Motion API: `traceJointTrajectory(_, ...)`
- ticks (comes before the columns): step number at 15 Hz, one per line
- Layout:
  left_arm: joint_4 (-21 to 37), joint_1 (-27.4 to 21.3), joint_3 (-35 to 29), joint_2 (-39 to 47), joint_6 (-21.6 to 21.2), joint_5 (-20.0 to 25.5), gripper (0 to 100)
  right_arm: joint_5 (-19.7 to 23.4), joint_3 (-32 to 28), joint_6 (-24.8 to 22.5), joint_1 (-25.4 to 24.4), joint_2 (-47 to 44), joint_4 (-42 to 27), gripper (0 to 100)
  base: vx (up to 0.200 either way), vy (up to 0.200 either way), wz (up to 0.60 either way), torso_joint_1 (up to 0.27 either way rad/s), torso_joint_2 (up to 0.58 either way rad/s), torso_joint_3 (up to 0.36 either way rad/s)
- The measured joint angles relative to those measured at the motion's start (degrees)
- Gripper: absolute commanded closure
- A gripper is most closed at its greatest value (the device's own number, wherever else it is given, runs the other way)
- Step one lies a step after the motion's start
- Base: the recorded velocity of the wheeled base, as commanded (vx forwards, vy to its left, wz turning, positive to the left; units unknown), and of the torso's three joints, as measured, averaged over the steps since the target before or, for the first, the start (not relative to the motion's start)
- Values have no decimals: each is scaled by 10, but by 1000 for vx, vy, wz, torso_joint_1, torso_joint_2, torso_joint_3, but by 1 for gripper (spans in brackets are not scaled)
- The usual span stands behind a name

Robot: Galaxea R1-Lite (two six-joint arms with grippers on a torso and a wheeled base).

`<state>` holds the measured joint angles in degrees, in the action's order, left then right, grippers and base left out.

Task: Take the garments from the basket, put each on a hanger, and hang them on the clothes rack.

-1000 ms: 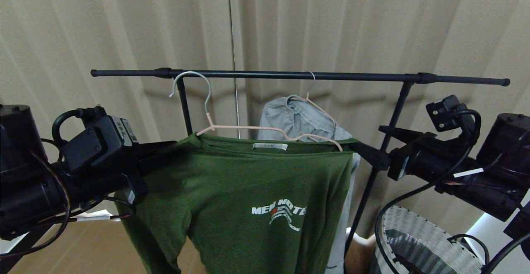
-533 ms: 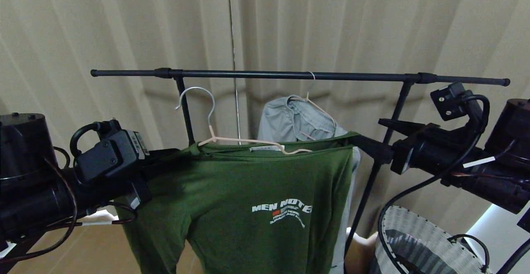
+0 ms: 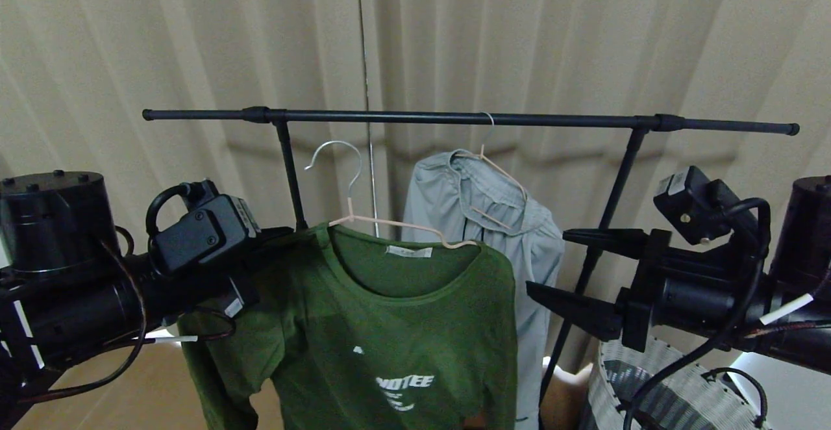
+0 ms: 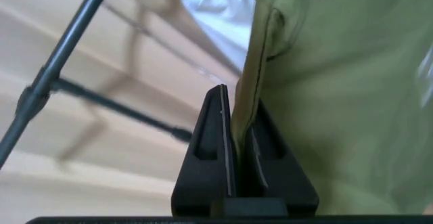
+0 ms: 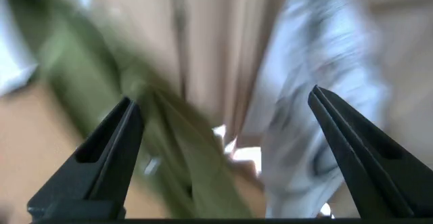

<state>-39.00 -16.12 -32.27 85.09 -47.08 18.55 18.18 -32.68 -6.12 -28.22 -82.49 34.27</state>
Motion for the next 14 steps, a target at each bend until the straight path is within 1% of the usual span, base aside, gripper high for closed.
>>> traceJointTrajectory(2,0,-12,-1,1,1,1,100,2,-10,-30,-17,5,-13,0,0,0,0,0,0,0)
traceJointTrajectory(5,-2,-29,5,1,1,3,100,0,-42,-39,-55,-8,-23,0,0,0,0,0,0,0)
traceJointTrajectory(8,-2,-45,6,0,2,4,100,-4,-83,-69,-78,-41,-27,0,0,0,0,0,0,0)
traceJointTrajectory(10,-2,-55,3,-1,3,4,100,-18,-100,-84,-88,-64,-28,0,0,0,0,0,0,0)
traceJointTrajectory(14,-2,-76,0,-5,18,4,100,-49,-138,-87,-94,-108,-28,0,0,0,0,0,0,0)
